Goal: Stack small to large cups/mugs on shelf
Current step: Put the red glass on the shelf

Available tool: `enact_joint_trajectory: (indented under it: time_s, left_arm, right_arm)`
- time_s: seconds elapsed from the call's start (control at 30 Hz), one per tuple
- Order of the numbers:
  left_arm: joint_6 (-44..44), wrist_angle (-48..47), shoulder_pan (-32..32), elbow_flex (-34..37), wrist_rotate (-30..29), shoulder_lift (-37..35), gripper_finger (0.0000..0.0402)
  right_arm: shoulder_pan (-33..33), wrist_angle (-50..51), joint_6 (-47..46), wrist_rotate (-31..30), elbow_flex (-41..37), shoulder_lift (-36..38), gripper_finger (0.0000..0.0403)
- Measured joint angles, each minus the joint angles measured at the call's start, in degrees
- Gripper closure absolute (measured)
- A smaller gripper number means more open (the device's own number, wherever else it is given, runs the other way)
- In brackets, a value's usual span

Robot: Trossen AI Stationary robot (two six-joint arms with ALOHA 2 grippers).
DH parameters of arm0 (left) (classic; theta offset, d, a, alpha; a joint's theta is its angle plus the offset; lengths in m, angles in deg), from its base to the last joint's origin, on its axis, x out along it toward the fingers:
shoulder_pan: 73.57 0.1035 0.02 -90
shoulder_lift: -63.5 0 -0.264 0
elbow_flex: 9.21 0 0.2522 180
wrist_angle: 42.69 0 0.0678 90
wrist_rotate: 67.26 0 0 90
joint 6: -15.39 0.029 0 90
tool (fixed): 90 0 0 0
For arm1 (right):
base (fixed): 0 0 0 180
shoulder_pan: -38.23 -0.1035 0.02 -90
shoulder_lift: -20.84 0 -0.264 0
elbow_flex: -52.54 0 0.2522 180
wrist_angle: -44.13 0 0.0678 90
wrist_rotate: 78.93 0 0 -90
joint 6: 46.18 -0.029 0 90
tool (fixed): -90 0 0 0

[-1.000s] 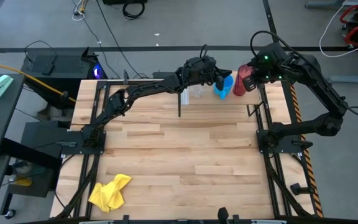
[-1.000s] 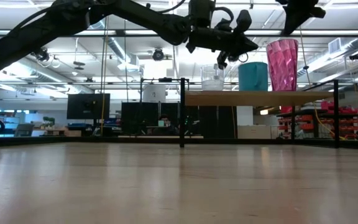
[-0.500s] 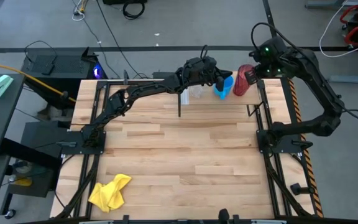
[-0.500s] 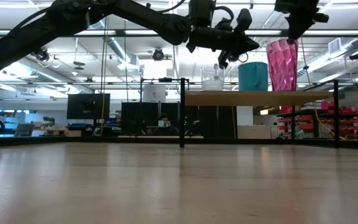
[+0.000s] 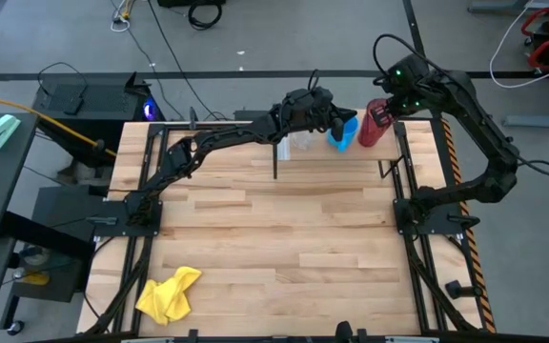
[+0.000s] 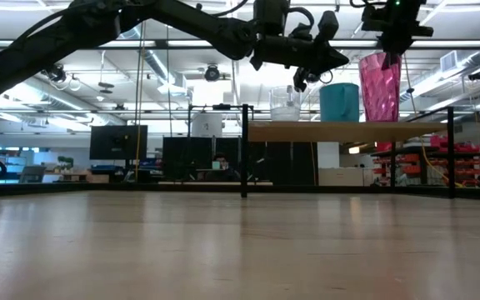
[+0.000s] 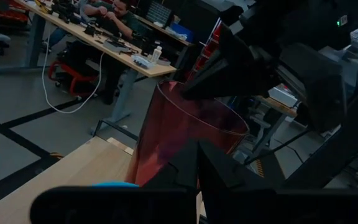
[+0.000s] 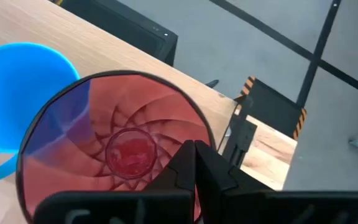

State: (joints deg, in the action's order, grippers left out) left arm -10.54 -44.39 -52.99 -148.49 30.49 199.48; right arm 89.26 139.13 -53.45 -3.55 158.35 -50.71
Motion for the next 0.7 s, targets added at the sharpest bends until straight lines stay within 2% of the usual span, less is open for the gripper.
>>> enact_joint_trajectory:
  time_s: [0.7]
  left_arm:
    - [0.0,-0.4,-0.4,0.0,0.1,0.0,0.0390]
  right_arm:
    - [-0.1,0.0,-2.1,-3.2,0.0,0.0,0.0397]
